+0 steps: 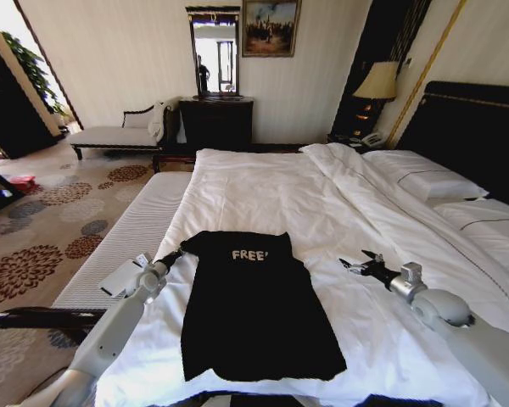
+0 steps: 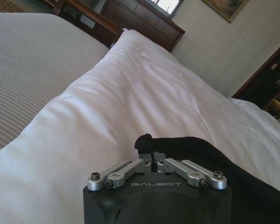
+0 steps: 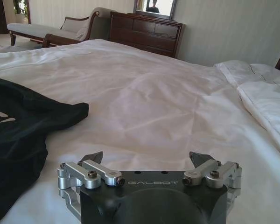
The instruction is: Fold the clothes on the bed.
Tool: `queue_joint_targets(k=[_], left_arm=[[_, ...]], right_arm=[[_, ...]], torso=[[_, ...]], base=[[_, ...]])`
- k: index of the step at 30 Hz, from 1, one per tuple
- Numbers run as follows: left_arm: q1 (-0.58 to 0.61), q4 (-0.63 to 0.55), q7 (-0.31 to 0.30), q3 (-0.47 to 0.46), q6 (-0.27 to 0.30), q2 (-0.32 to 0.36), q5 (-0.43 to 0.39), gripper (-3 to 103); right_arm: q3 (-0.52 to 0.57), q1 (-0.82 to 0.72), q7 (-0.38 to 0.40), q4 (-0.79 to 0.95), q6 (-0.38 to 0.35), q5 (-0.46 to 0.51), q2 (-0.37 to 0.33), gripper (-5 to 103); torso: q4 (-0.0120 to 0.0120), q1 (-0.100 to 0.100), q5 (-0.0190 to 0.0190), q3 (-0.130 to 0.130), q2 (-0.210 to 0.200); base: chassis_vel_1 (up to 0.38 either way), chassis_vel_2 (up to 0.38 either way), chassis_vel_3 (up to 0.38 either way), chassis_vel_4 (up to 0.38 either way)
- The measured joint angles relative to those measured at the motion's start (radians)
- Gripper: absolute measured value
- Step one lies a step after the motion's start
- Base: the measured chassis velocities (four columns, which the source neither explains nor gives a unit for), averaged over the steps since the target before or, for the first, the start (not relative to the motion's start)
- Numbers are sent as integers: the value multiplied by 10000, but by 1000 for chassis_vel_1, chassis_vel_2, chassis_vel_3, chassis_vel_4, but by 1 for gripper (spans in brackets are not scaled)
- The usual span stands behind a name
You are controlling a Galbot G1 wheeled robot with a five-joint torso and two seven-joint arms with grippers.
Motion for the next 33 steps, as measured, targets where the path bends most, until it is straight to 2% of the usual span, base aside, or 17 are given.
queue_joint_targets(k=[7, 13, 14, 15, 18, 21, 25, 27, 30, 33], left_arm=[[-438, 243, -42, 153, -33, 60, -32, 0], [125, -223, -174, 74, 12, 217, 79, 0], [266, -305, -200, 31, 13, 255, 112, 6], [266, -305, -200, 31, 13, 255, 112, 6], [647, -495, -244, -163, -6, 430, 174, 22], [842, -679, -264, -284, -20, 584, 144, 27], [1184, -1013, -260, -376, -62, 989, 99, 48], [1220, -1071, -259, -380, -67, 1045, 100, 48], [1323, -1241, -276, -369, -68, 1066, 141, 65], [1371, -1375, -329, -294, -55, 967, 232, 70]], right_arm=[[38, -73, -27, 10, 29, -15, 16, 100], [48, -85, -50, -1, 52, -22, 20, 100], [48, -85, -56, -16, 58, -29, 19, 100], [48, -85, -56, -16, 58, -29, 19, 100], [32, -79, -64, -17, 63, -54, 35, 100], [18, -75, -63, 9, 64, -64, 49, 100], [20, -90, -65, 18, 64, -125, 90, 100], [42, -108, -65, 36, 64, -129, 123, 100], [80, -159, -66, 74, 64, -145, 191, 100], [86, -166, -66, 75, 66, -153, 205, 100]], torso=[[-4, 0, 2, 0, 0], [1, -1, 2, 0, 0], [3, -1, 2, 0, 0], [3, -1, 2, 0, 0], [1, 0, 0, 0, 0], [1, 0, 2, 0, -1], [2, -1, 2, 0, 0], [1, -1, 3, -1, 0], [-1, -1, 2, 0, 0], [0, -1, 3, -1, 0]], base=[[0, 0, 0, 0], [0, 0, 0, 0], [0, 0, 0, 0], [0, 0, 0, 0], [0, 0, 0, 0], [0, 0, 0, 0], [0, 0, 0, 0], [0, 0, 0, 0], [0, 0, 0, 0], [0, 0, 0, 0]])
